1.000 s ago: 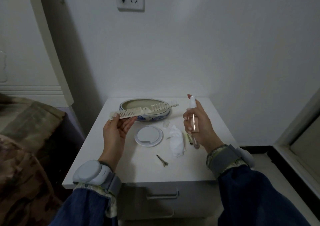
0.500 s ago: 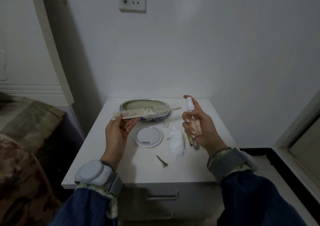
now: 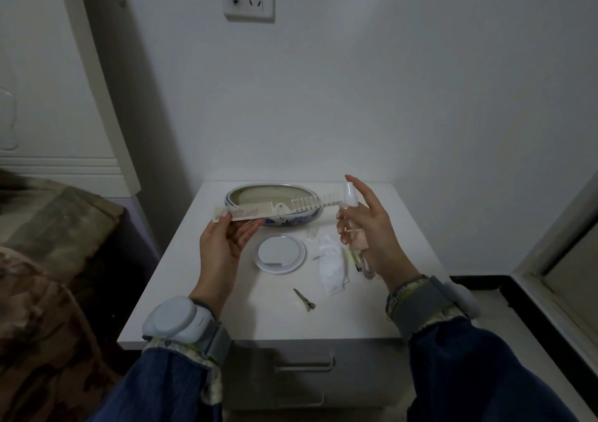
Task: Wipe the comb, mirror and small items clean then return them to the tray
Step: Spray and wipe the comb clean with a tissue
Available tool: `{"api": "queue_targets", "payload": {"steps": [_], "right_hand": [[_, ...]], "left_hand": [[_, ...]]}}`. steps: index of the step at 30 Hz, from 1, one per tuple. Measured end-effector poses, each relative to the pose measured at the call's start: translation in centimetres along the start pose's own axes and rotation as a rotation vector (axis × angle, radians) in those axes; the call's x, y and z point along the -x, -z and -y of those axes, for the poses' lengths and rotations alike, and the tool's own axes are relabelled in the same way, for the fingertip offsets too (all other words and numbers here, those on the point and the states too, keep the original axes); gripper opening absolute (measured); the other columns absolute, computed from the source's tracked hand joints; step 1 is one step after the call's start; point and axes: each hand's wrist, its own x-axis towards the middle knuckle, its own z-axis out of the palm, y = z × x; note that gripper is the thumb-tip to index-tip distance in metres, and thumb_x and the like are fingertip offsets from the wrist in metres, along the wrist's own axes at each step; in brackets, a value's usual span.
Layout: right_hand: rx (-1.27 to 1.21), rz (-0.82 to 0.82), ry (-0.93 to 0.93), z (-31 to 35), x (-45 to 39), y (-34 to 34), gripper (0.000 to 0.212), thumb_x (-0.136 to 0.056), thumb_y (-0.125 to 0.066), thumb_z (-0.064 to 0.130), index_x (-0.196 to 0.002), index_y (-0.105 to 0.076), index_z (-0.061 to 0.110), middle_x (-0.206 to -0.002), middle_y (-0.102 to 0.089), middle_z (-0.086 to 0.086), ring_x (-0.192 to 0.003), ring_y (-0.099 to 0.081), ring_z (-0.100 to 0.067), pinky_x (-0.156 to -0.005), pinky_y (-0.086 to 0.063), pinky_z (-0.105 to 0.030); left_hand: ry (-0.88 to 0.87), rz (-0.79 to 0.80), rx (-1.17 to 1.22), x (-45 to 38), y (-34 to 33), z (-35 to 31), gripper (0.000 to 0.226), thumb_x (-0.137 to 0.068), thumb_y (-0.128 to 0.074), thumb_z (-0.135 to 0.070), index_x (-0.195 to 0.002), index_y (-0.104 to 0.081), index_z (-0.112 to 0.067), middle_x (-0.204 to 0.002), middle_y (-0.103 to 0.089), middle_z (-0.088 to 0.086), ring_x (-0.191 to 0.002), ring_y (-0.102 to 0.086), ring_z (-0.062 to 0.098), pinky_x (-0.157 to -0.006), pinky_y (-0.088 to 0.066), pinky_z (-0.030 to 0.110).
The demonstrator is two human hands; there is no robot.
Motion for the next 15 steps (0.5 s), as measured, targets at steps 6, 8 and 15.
{"api": "queue_targets", "payload": {"steps": [6, 8, 15], "right_hand": [[0.703, -0.175, 0.244, -1.1, 0.2, -0.3, 0.049, -0.090, -0.049, 0.007, -0.125, -0.045, 0.040, -0.076, -0.054, -0.011, -0.054, -0.046, -0.014, -0.055, -0.045, -0.029], [1.005, -0.191, 0.386, -1.7, 0.3, -0.4, 0.050, -0.091, -0.046, 0.010, -0.134, -0.042, 0.036, -0.086, -0.058, -0.004, -0.063, -0.053, -0.018, -0.065, -0.046, -0.032], [1.244, -0.360, 0.633, -2.6, -0.4, -0.6, 0.041, -0.086, -0.046, 0.012, -0.125, -0.055, 0.017, -0.082, -0.058, -0.011, -0.048, -0.051, -0.028, -0.043, -0.042, -0.032]], "left_hand": [[-0.025, 0.017, -0.046, 0.3, -0.2, -0.1, 0.026, -0.101, -0.035, -0.015, -0.100, -0.058, -0.001, -0.080, -0.074, 0.010, -0.076, -0.071, 0.021, -0.074, -0.058, 0.026], [-0.032, 0.030, -0.066, 0.4, -0.3, 0.0, 0.026, -0.101, -0.036, -0.014, -0.102, -0.058, -0.001, -0.081, -0.074, 0.009, -0.078, -0.071, 0.020, -0.073, -0.058, 0.025], [-0.027, 0.071, -0.087, 0.5, -0.3, 0.1, 0.026, -0.101, -0.035, -0.013, -0.104, -0.058, -0.002, -0.082, -0.074, 0.010, -0.078, -0.071, 0.021, -0.077, -0.058, 0.026]]}}
